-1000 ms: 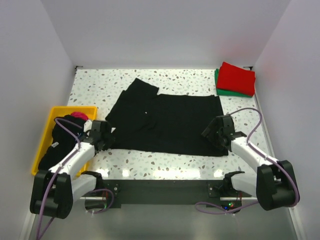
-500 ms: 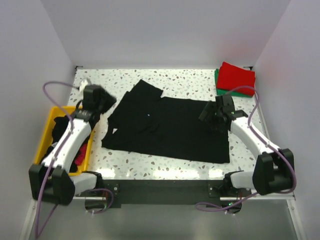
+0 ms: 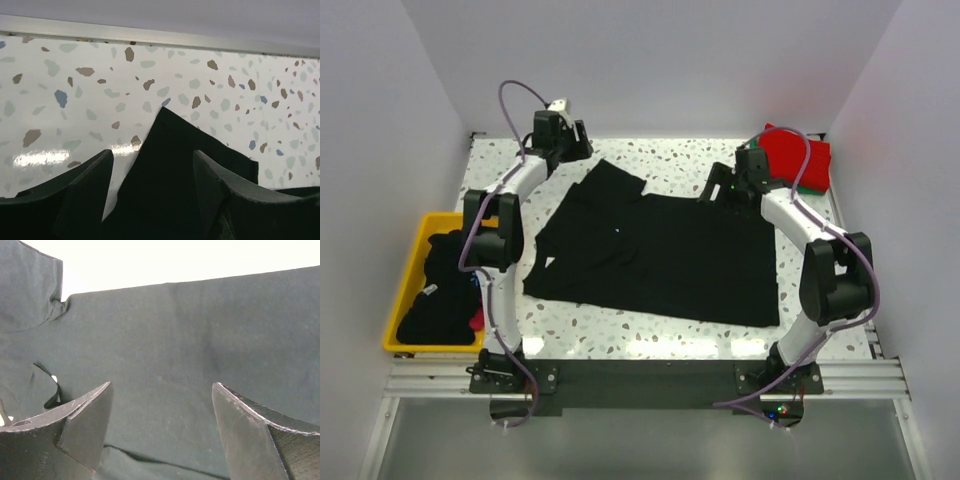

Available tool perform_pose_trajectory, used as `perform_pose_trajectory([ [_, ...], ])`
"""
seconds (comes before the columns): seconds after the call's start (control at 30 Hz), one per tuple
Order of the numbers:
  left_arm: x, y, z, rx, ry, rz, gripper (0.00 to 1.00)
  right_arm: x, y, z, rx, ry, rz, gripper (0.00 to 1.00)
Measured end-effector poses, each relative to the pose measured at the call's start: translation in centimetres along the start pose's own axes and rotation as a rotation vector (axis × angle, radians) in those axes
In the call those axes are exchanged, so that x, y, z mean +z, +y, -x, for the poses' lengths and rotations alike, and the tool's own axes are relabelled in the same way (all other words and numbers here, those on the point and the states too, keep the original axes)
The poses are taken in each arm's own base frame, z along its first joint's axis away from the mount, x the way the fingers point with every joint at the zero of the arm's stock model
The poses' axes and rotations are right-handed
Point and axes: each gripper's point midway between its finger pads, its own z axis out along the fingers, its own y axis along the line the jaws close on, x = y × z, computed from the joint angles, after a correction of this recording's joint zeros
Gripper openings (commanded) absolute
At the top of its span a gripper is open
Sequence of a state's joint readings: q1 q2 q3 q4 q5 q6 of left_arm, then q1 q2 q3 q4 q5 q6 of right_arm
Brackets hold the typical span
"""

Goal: Fold and stack the t-shirts
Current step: Fold the tshirt

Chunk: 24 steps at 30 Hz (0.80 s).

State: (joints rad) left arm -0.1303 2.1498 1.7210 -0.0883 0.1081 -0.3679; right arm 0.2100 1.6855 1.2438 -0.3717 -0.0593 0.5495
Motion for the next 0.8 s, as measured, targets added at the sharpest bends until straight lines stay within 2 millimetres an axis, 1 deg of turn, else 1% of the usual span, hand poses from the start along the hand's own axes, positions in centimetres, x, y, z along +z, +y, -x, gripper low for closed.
perform_pose_trajectory([
  [0.13, 3.7, 0.1, -1.9, 0.088, 0.052, -0.06, 0.71, 1.2, 0.5, 0.3, -0.017, 0.01, 0.021, 0.83],
  [0.2, 5.1, 0.0, -2.5, 0.119, 0.069, -0.082, 0.7, 1.5, 0.9, 0.6, -0.024, 0.006, 0.036, 0.83],
  [0.4, 8.0, -0.8, -4.1, 0.182, 0.091, -0.114, 0.67, 2.1, 1.3, 1.1, -0.034, -0.01, 0.055, 0.83],
  [0.53, 9.1, -1.4, -6.3, 0.208, 0.125, -0.123, 0.64, 2.6, 1.3, 0.9, -0.034, -0.005, 0.059, 0.83],
  [0.57, 9.4, -1.6, -7.0, 0.211, 0.137, -0.124, 0.62, 2.7, 1.2, 0.9, -0.034, -0.002, 0.06, 0.83],
  [0.73, 9.6, -2.2, -7.4, 0.23, 0.136, -0.125, 0.49, 2.8, 1.6, 0.9, -0.035, -0.002, 0.078, 0.83],
  [0.77, 9.6, -2.2, -7.4, 0.229, 0.136, -0.124, 0.44, 2.8, 1.6, 0.9, -0.035, -0.004, 0.081, 0.83],
  [0.8, 9.7, -2.1, -7.4, 0.228, 0.136, -0.122, 0.34, 2.8, 1.7, 1.0, -0.036, -0.005, 0.083, 0.83],
])
